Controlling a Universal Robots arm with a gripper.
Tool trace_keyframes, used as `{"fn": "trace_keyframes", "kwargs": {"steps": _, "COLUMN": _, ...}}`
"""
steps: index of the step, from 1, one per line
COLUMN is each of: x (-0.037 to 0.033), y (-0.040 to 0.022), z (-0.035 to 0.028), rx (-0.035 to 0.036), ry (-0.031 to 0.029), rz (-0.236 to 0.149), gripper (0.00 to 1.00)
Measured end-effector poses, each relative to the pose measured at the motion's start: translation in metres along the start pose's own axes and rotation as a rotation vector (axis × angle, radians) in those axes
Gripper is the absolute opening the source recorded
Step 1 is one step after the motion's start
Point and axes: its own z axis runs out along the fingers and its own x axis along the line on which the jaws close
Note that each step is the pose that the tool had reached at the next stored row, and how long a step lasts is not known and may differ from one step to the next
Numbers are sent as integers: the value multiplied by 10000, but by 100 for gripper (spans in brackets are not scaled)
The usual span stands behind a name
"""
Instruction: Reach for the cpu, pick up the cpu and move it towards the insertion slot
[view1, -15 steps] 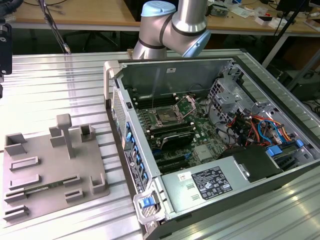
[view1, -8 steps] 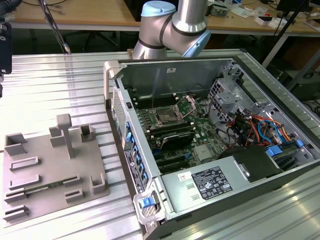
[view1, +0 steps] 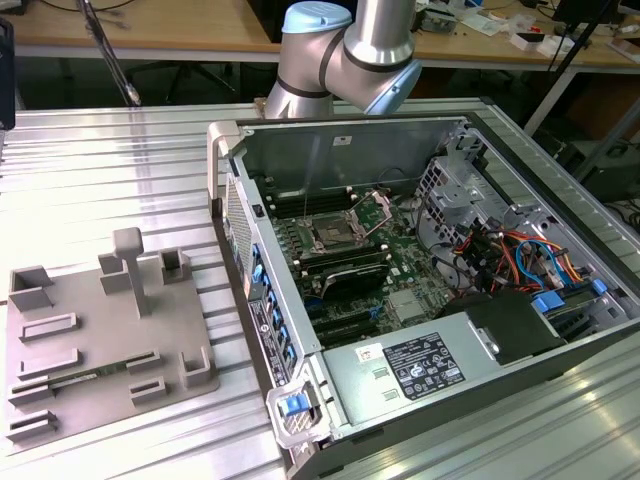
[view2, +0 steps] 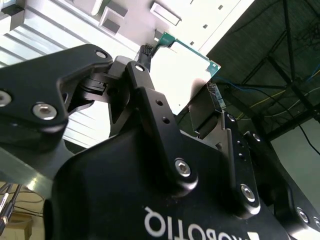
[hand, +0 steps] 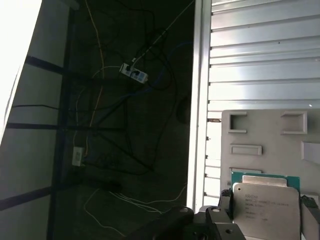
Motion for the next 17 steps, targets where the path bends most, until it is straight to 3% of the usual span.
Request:
{"fn": "trace_keyframes", "kwargs": {"steps": 12, "x": 1, "y": 9, "z": -142, "rx": 0, "ry": 1, "rz": 0, "gripper": 55}}
{"fn": "trace_keyframes", "kwargs": {"steps": 17, "x": -1, "y": 11, "z": -169, "rx": 0, "ry": 0, "rz": 0, "gripper": 55}}
